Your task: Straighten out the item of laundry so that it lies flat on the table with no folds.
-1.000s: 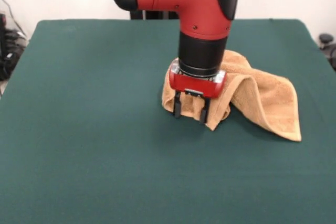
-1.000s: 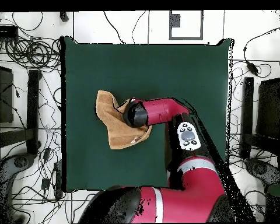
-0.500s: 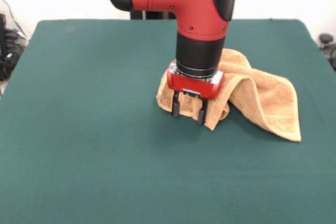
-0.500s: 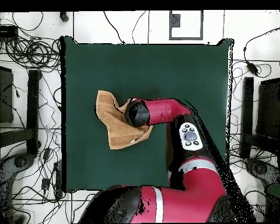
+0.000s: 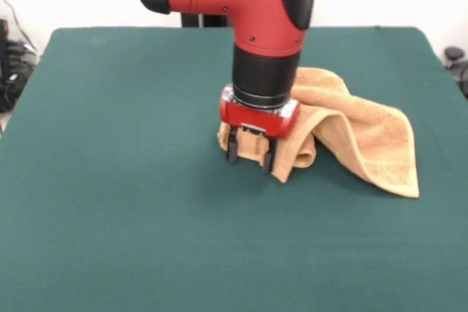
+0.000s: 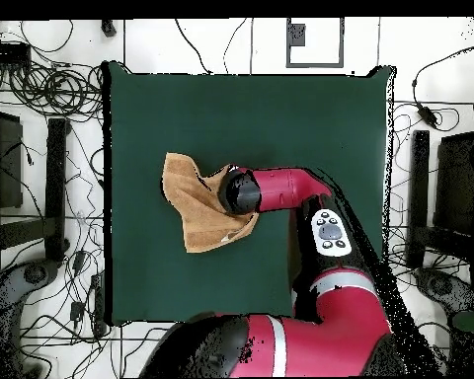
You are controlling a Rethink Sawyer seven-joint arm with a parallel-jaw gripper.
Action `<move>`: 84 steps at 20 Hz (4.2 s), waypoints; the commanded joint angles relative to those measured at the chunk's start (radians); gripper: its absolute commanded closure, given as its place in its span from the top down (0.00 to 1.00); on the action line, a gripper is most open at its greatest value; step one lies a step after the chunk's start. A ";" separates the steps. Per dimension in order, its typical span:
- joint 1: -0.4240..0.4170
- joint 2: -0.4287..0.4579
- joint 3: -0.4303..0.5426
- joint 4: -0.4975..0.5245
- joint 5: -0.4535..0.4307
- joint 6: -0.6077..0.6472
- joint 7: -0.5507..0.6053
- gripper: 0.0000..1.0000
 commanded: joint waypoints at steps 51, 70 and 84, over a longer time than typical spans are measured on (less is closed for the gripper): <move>-0.105 -0.188 0.079 0.214 0.007 0.112 0.024 1.00; 0.147 -0.053 -0.090 0.068 0.108 0.082 0.244 1.00; 0.269 0.065 -0.266 -0.060 0.256 0.169 0.342 1.00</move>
